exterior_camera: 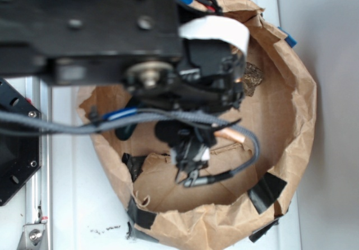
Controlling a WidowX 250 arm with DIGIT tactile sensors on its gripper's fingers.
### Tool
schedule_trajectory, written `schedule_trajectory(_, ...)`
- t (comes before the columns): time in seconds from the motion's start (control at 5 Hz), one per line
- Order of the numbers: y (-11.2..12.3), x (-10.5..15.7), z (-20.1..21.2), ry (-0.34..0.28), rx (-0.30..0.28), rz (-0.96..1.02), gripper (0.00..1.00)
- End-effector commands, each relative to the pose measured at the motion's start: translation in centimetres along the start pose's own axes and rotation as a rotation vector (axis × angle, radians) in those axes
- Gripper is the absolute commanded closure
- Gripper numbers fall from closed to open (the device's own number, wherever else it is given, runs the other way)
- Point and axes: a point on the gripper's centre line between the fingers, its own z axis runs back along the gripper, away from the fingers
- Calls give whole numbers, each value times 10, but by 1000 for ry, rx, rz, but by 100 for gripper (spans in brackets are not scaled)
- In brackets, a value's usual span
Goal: Grab the shell.
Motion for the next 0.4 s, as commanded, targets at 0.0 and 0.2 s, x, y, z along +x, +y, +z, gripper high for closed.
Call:
schedule_trajectory(0.0, 2, 15, 38, 58, -59, -10, 100)
schedule_trajectory(0.2, -2, 13, 37, 8, -36, -21, 100)
